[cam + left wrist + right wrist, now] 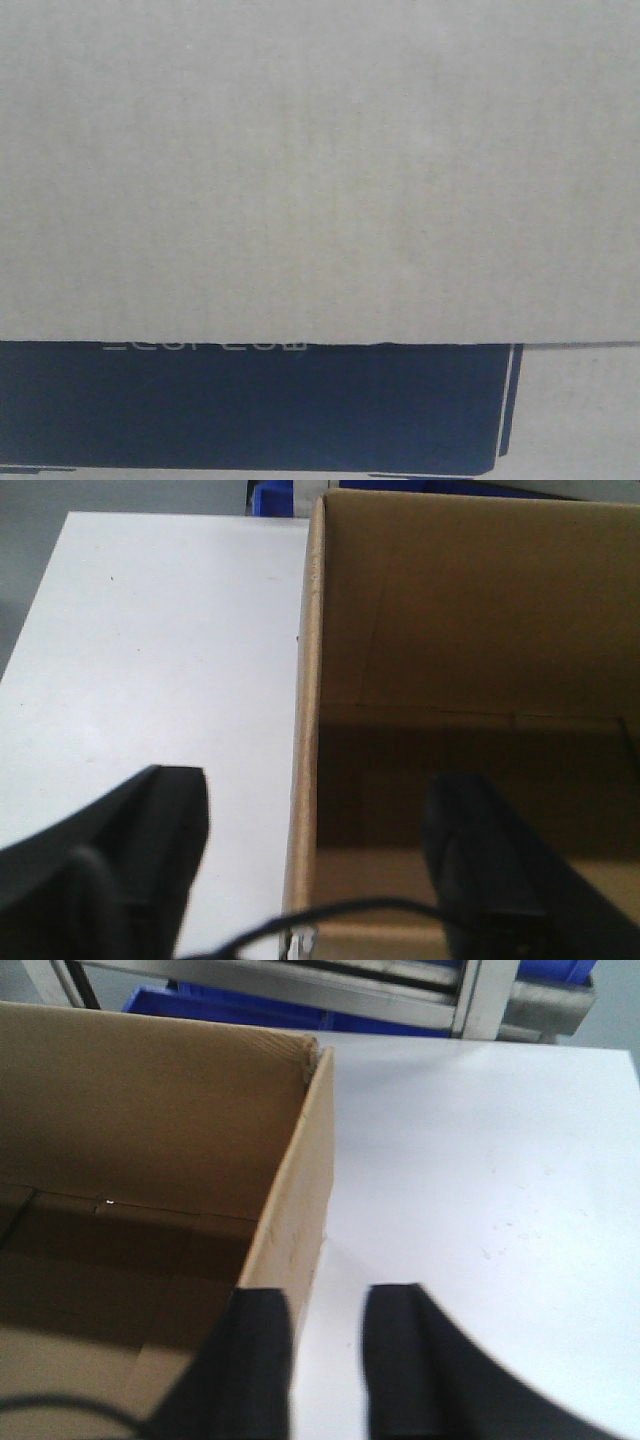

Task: Grab box from left shelf to table start
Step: 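Open both grippers and release the box walls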

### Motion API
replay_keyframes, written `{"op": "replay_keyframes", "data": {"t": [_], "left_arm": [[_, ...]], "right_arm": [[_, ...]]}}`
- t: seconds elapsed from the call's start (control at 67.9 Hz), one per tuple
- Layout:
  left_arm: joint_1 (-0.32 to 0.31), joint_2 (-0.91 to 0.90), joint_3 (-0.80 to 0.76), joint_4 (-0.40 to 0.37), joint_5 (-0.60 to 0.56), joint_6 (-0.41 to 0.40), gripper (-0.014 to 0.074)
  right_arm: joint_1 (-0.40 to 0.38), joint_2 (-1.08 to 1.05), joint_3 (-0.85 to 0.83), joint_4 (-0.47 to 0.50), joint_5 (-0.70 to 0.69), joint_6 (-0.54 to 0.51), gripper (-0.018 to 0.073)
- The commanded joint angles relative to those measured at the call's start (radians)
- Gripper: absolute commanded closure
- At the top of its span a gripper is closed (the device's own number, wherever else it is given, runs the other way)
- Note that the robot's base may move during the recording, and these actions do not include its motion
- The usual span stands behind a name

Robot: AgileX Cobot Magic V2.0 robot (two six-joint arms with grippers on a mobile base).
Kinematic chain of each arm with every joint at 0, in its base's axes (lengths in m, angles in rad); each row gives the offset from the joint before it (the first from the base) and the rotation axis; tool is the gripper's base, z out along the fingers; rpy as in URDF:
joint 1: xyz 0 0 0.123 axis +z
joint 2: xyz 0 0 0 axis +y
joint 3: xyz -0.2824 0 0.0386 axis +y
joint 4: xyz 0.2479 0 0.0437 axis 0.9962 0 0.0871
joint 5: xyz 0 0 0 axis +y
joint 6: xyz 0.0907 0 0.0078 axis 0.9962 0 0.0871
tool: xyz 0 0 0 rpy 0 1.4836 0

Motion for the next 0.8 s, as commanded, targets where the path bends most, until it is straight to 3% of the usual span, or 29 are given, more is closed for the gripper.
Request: {"op": "replay_keyframes", "data": {"t": [0.0, 0.044, 0.133, 0.427, 0.781], "left_arm": [[-0.005, -0.086, 0.047, -0.001, -0.108, 0.000, 0.0461], [-0.005, -0.132, 0.095, -0.001, -0.123, 0.000, 0.0555], [-0.005, -0.225, 0.181, -0.001, -0.150, -0.006, 0.0706], [-0.005, -0.475, 0.445, 0.000, -0.326, -0.006, 0.0696], [-0.005, -0.533, 0.473, -0.004, -0.338, -0.006, 0.0696]], "right_arm": [[-0.005, -0.091, 0.047, -0.046, -0.098, -0.003, 0.0442], [-0.005, -0.136, 0.098, -0.054, -0.114, -0.004, 0.0506], [-0.005, -0.233, 0.196, -0.064, -0.156, -0.004, 0.0504], [-0.005, -0.493, 0.511, -0.139, -0.394, -0.014, 0.0504], [-0.005, -0.514, 0.552, -0.139, -0.429, -0.014, 0.0504]]}}
